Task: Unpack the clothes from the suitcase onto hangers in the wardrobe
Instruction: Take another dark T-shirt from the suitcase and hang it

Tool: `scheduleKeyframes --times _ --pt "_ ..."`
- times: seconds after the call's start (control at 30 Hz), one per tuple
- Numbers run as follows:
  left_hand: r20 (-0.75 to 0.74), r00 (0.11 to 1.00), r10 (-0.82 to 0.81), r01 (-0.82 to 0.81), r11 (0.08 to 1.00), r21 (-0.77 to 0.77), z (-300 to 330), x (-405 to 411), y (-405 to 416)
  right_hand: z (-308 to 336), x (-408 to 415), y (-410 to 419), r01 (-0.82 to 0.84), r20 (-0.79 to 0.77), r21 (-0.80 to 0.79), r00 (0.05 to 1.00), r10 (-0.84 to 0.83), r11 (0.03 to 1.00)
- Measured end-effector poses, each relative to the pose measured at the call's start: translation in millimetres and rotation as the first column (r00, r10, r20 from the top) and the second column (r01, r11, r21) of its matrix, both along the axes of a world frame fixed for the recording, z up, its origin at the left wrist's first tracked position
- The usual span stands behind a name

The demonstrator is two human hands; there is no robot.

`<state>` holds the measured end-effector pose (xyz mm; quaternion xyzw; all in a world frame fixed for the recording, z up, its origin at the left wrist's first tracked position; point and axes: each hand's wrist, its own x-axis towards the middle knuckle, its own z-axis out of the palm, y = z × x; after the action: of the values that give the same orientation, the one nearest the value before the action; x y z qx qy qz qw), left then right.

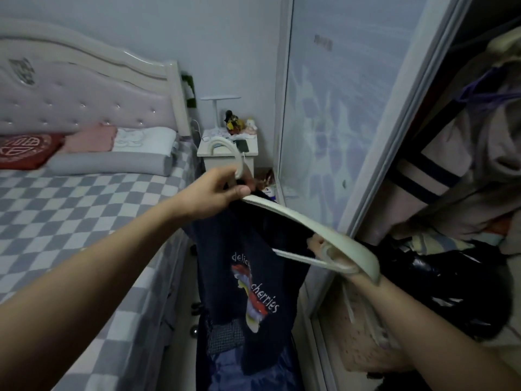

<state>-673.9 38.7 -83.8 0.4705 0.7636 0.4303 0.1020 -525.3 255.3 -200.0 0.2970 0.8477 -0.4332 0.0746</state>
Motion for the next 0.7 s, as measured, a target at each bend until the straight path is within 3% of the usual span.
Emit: scheduleKeyframes --times 0.07,0.17,0.23,0.3,0.5,0.63,0.7 --pt "0.054 0.986 0.157 -0.162 0.982 0.094 -8.4 -6.2 -9.2 9.9 -6.8 -2.1 0.09 -0.204 -0.12 0.973 -0.113 0.989" --pt "0.158 0.91 0.384 -0.41 0.893 0.186 -28.1 -14.9 -23.7 29.7 -21.3 12.9 0.164 -0.417 -0.093 0.889 -0.188 0.982" --pt "0.241 0.826 0.51 -0.558 0.799 0.225 -41.5 -24.6 -37.0 41.5 -9.0 32.1 0.239 -0.512 -0.094 0.821 -0.253 0.967" --pt "0.301 0.769 0.564 -0.633 0.739 0.232 -45.4 -30.1 -48.1 45.3 -0.6 39.8 0.267 -0.499 -0.145 0.812 -0.303 0.953" --pt "0.212 0.857 0.47 -0.509 0.838 0.199 -22.2 -20.5 -31.2 33.3 -34.0 -26.9 -0.068 -0.349 -0.285 0.936 -0.038 0.956" --pt "0.185 0.891 0.415 -0.446 0.877 0.177 -13.1 -10.4 -23.3 24.6 -64.3 -62.1 -0.032 -0.396 -0.365 0.91 -0.123 0.931" --pt "0.201 0.905 0.375 -0.41 0.894 0.178 -8.9 -5.8 -26.7 24.7 -73.4 -72.4 -0.07 -0.423 -0.339 0.902 -0.085 0.938"
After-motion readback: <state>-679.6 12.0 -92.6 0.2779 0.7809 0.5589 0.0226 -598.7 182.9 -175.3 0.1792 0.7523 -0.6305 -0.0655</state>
